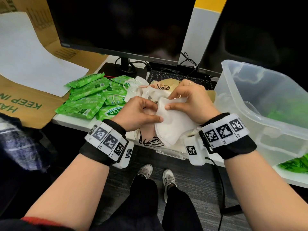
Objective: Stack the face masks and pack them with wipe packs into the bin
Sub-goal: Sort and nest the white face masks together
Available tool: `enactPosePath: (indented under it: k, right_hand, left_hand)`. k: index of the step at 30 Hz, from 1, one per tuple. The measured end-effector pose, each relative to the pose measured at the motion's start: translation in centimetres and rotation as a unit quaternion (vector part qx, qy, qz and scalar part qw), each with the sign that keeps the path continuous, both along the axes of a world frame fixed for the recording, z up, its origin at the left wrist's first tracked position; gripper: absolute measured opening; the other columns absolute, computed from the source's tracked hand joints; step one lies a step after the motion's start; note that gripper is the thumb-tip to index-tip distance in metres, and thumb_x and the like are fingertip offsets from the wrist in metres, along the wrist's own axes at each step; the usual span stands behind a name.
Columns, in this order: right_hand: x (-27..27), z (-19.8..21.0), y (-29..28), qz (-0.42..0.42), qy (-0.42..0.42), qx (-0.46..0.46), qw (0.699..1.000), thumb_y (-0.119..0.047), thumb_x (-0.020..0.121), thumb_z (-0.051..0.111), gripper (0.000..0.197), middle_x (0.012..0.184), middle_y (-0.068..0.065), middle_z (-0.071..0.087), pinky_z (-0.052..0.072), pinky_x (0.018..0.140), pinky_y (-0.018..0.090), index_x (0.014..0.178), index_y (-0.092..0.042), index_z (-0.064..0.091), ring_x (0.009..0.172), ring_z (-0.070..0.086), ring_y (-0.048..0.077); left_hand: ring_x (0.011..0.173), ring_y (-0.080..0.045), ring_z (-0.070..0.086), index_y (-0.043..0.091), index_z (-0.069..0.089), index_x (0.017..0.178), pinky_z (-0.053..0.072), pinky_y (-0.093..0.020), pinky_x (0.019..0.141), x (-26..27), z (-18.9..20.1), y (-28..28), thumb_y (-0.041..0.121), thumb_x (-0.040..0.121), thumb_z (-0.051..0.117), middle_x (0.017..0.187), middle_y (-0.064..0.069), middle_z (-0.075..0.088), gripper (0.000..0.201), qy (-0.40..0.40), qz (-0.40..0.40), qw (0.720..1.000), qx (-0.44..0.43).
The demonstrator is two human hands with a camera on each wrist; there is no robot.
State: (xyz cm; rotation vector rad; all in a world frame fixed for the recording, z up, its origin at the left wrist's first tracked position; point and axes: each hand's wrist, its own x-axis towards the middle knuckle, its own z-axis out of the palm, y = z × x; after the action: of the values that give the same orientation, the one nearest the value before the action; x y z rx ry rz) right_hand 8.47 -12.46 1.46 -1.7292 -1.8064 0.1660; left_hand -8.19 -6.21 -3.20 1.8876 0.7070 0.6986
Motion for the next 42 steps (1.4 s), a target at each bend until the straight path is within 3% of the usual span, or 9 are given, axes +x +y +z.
enactPosePath:
  k: [9,14,17,21,23,27,30,37,42]
  right_hand:
    - [0.5,0.0,-0.6,-0.055,0.034,0.041,0.997,-0.02,0.081,0.069,0.012,0.08,-0.008,0.057,0.038,0.077,0.014,0.078,-0.018,0.058,0.079,0.052,0.008]
    - [0.5,0.1,-1.0,-0.207,0.051,0.205,0.955,-0.029,0.09,0.05,0.013,0.089,-0.006,0.05,0.032,0.09,0.038,0.089,-0.016,0.049,0.095,0.051,0.024]
    - [-1.3,-0.9,-0.8,-0.136,0.02,0.198,0.97,-0.029,0.089,0.052,0.01,0.089,-0.009,0.05,0.026,0.09,0.031,0.087,-0.02,0.051,0.091,0.051,0.02]
    - [-3.2,-2.9,-0.5,0.02,0.039,0.073,0.996,-0.035,0.084,0.056,0.008,0.089,-0.01,0.055,0.041,0.092,0.049,0.083,-0.027,0.057,0.09,0.055,0.014]
    - [-3.0,-3.1,-0.6,0.034,0.076,0.041,0.996,-0.037,0.087,0.048,0.025,0.096,-0.005,0.061,0.042,0.093,0.043,0.088,-0.02,0.067,0.096,0.057,0.014]
    - [-1.6,-2.7,-0.7,0.008,0.126,0.032,0.991,-0.014,0.094,0.045,0.023,0.108,-0.005,0.058,0.044,0.093,0.036,0.111,-0.019,0.061,0.101,0.055,0.015]
    - [-0.6,-2.5,-0.6,-0.033,0.093,-0.005,0.995,-0.012,0.092,0.052,0.034,0.111,-0.006,0.041,0.034,0.087,0.013,0.122,-0.029,0.052,0.095,0.044,0.007]
    - [1.2,-1.8,-0.4,-0.038,0.129,-0.043,0.99,-0.021,0.078,0.072,0.026,0.105,0.001,0.047,0.031,0.088,0.024,0.072,-0.032,0.05,0.108,0.045,0.019]
    - [1.0,-1.3,-0.5,-0.03,0.147,-0.019,0.988,-0.02,0.074,0.075,0.026,0.103,0.001,0.051,0.034,0.091,0.029,0.066,-0.028,0.051,0.109,0.049,0.021]
  left_hand:
    - [0.074,0.013,0.057,0.017,0.058,0.083,0.043,-0.006,0.074,-0.3,0.3,0.5,-0.01,0.073,0.068,0.089,0.007,0.061,0.03,-0.078,0.02,0.996,-0.025]
    - [0.073,0.001,0.053,0.023,0.057,0.072,0.044,-0.017,0.074,-0.2,-0.3,1.7,-0.007,0.08,0.061,0.08,0.009,0.058,0.031,-0.137,0.219,0.966,-0.028]
    - [0.069,0.003,0.054,0.018,0.068,0.085,0.042,-0.01,0.067,0.8,0.0,1.1,0.0,0.088,0.053,0.085,0.006,0.065,0.024,-0.133,0.219,0.965,-0.057]
    - [0.076,-0.01,0.064,0.01,0.07,0.085,0.048,-0.02,0.077,1.6,0.8,0.3,0.027,0.092,0.047,0.082,-0.003,0.071,0.03,-0.206,0.159,0.951,-0.169]
    - [0.074,-0.018,0.064,0.007,0.07,0.085,0.05,-0.027,0.074,1.4,0.7,0.4,0.028,0.092,0.05,0.083,-0.011,0.07,0.03,-0.21,0.135,0.951,-0.185]
    - [0.059,-0.004,0.062,0.006,0.068,0.094,0.05,-0.017,0.064,1.1,0.1,0.4,-0.008,0.082,0.057,0.066,0.01,0.069,0.021,-0.148,0.123,0.974,-0.122]
    - [0.059,0.0,0.062,0.009,0.066,0.089,0.05,-0.012,0.063,1.2,0.1,0.3,-0.011,0.082,0.055,0.063,0.013,0.069,0.024,-0.142,0.087,0.978,-0.124]
    - [0.063,0.001,0.062,0.016,0.067,0.084,0.05,-0.011,0.064,0.8,0.3,0.1,-0.013,0.081,0.055,0.064,0.014,0.069,0.031,-0.121,0.046,0.987,-0.099]
    - [0.067,-0.002,0.064,0.016,0.068,0.086,0.052,-0.017,0.069,0.8,0.5,-0.2,-0.009,0.081,0.059,0.068,0.012,0.071,0.026,-0.12,0.013,0.988,-0.098]
